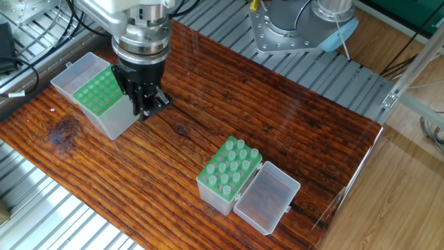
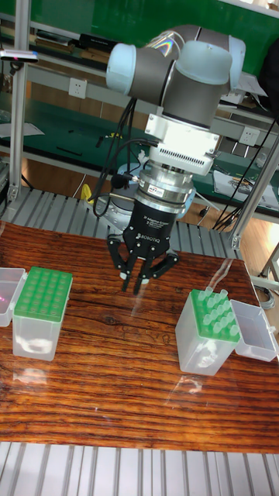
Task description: Transfer all large pipette tips from one holder to another
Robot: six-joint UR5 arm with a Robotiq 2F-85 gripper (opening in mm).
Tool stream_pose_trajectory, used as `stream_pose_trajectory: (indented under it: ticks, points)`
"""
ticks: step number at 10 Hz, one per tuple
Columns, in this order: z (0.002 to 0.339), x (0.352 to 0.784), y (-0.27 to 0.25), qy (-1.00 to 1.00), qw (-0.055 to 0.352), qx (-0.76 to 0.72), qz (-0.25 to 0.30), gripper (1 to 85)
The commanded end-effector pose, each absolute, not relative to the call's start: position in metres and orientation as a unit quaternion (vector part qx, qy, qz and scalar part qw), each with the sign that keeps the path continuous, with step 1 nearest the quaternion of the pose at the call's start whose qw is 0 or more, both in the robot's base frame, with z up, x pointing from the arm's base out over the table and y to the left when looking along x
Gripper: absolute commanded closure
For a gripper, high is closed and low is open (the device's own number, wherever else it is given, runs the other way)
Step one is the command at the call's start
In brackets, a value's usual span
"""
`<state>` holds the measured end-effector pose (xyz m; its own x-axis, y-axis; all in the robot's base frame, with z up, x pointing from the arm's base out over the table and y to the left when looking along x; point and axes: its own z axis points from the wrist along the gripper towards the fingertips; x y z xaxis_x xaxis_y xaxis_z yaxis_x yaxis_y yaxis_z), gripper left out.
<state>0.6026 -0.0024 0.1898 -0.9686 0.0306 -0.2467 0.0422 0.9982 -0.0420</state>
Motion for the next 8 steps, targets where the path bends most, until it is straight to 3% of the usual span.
stream_pose_trajectory:
  ticks: [1, 8]
  points:
    - [0.192, 0.609, -0.002, 0.990, 0.140, 0.012, -0.024, 84.7]
    - [0.180, 0.568, 0.014, 0.996, 0.067, -0.056, -0.005, 84.7]
